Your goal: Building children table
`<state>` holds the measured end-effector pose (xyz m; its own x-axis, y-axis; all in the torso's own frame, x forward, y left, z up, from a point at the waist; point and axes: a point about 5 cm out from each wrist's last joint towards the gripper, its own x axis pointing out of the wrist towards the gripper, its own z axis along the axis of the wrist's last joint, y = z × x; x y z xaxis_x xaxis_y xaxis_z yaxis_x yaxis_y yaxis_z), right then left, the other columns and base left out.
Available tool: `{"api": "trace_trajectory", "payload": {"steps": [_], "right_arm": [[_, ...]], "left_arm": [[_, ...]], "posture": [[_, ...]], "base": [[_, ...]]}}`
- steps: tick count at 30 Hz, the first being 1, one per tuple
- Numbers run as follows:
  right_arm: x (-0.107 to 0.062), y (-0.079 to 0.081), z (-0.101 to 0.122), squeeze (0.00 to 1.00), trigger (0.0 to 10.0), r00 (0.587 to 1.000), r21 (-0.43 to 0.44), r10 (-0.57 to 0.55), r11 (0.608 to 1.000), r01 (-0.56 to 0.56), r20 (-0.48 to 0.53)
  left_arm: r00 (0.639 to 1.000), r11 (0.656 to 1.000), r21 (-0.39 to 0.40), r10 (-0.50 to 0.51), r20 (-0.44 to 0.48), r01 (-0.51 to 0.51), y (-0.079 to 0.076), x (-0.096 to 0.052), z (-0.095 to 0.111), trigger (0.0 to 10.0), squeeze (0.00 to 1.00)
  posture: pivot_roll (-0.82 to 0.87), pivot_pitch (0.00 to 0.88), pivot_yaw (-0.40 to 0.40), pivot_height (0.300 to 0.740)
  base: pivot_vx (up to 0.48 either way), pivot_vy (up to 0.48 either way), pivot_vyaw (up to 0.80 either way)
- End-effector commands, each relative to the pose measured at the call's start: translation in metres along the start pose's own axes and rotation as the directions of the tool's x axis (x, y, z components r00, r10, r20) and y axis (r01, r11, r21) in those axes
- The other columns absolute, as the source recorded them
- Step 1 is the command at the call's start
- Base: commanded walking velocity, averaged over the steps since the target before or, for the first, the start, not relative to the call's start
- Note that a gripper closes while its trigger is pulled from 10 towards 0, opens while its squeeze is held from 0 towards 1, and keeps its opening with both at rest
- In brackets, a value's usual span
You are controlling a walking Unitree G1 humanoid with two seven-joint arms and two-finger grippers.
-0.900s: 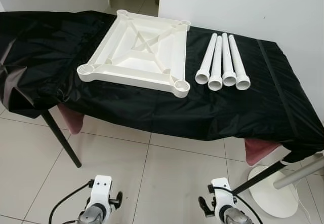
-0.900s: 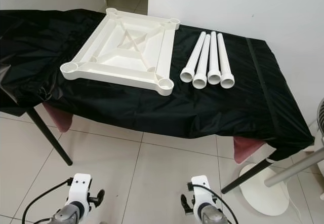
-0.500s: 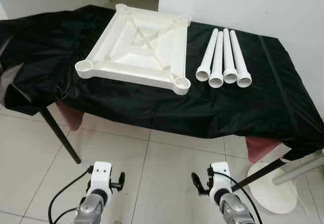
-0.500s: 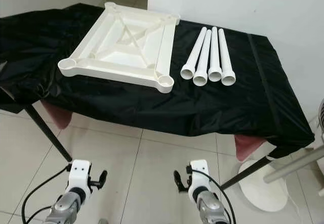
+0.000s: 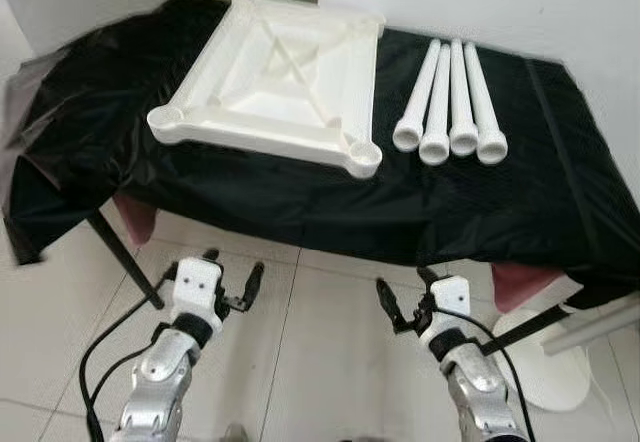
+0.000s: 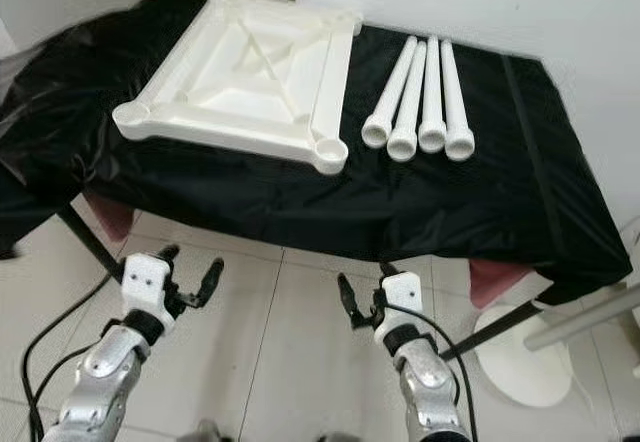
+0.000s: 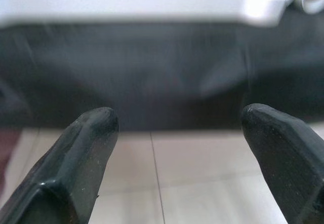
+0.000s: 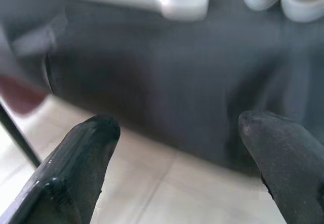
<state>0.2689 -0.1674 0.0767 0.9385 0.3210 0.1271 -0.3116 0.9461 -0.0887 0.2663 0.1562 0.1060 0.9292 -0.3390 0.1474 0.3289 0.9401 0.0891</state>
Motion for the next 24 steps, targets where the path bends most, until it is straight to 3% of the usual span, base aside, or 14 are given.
{"api": "trace_trajectory", "payload": {"steps": [1,2,8,14,15,19,22,24], "right_arm": [[0.002,-0.006,0.009,0.0,10.0,1.0,0.004,-0.014,1.0,0.014,0.012],[0.008,-0.007,0.02,0.0,10.0,0.999,-0.005,-0.012,1.0,0.012,0.046],[0.017,-0.009,0.037,0.0,10.0,0.995,-0.023,-0.018,1.0,0.02,0.097],[0.031,-0.025,0.055,0.0,10.0,0.979,-0.059,-0.166,0.983,0.174,0.12],[0.033,-0.028,0.057,0.0,10.0,0.972,-0.103,-0.198,0.972,0.212,0.129],[0.033,-0.028,0.06,0.0,10.0,0.967,-0.102,-0.213,0.968,0.228,0.141],[0.034,-0.024,0.078,0.0,10.0,0.95,-0.005,-0.218,0.974,0.225,0.223],[0.034,-0.024,0.083,0.0,10.0,0.944,0.002,-0.225,0.973,0.232,0.243]], "left_arm": [[1.0,1.0,-0.004,0.024,-0.016,-0.024,-0.002,0.001,0.005,10.0,0.0],[1.0,1.0,0.013,0.026,0.005,-0.026,-0.001,0.005,0.015,10.0,0.0],[0.999,1.0,0.02,0.021,0.032,-0.022,0.002,0.012,0.029,10.0,0.0],[0.996,0.999,0.023,0.04,0.083,-0.043,0.008,0.025,0.047,10.0,0.0],[0.993,0.997,0.034,0.065,0.103,-0.069,0.01,0.029,0.05,10.0,0.0],[0.989,0.994,0.019,0.105,0.102,-0.107,0.013,0.031,0.051,10.0,0.0],[0.982,0.988,-0.033,0.157,0.108,-0.154,0.009,0.034,0.059,10.0,0.0],[0.981,0.987,-0.034,0.159,0.11,-0.157,0.008,0.035,0.062,10.0,0.0]], "posture": [[0.07,0.089,-0.037,0.74],[0.07,0.087,-0.034,0.74],[0.07,0.078,-0.035,0.74],[0.07,0.051,-0.035,0.74],[0.08,0.044,-0.03,0.74],[0.07,0.042,-0.026,0.74],[0.08,0.026,-0.036,0.74],[0.08,0.026,-0.036,0.74]], "base": [[0.0,0.0,0.0],[0.0,0.0,0.0],[0.0,0.0,0.0],[0.0,0.0,0.0],[0.0,0.0,0.0],[0.0,0.0,0.0],[0.0,0.0,0.0],[0.0,0.0,0.0]]}}
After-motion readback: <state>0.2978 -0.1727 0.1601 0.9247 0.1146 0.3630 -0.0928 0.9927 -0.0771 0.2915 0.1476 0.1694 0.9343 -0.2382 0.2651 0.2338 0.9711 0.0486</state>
